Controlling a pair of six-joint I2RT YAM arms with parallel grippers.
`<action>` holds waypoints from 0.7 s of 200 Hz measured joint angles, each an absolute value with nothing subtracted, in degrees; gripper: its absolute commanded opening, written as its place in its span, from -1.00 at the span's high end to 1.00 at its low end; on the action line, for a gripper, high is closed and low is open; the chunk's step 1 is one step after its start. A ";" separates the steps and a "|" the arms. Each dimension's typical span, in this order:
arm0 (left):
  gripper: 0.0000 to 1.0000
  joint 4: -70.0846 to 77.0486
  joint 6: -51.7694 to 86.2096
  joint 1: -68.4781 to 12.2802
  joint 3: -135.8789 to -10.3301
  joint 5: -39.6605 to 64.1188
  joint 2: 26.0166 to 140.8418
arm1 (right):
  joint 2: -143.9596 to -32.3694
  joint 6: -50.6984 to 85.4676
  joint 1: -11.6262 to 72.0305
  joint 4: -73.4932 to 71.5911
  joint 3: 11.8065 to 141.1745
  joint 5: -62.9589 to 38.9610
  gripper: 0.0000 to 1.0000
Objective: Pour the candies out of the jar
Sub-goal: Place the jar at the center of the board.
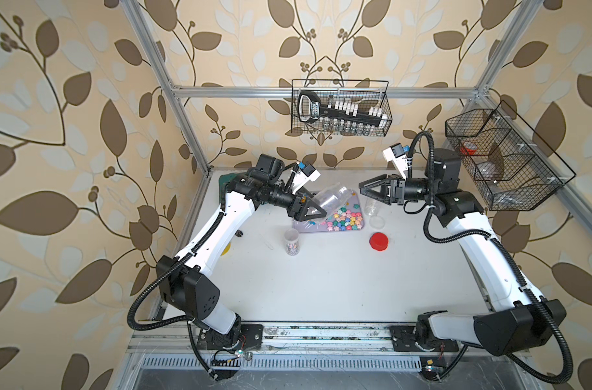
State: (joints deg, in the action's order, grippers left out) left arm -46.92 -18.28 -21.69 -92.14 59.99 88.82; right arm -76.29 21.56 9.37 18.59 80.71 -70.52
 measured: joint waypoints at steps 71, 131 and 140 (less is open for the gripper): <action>-0.51 -48.31 -19.42 -21.69 -92.14 60.93 88.79 | -80.47 22.50 13.65 18.72 80.90 -72.64 -0.05; -0.51 -49.47 -19.62 -21.69 -92.14 61.06 88.58 | -82.76 22.96 15.77 18.61 82.85 -72.62 0.13; -0.51 -49.50 -19.64 -21.69 -92.14 61.06 88.53 | -83.11 23.07 16.01 18.63 82.94 -72.60 0.17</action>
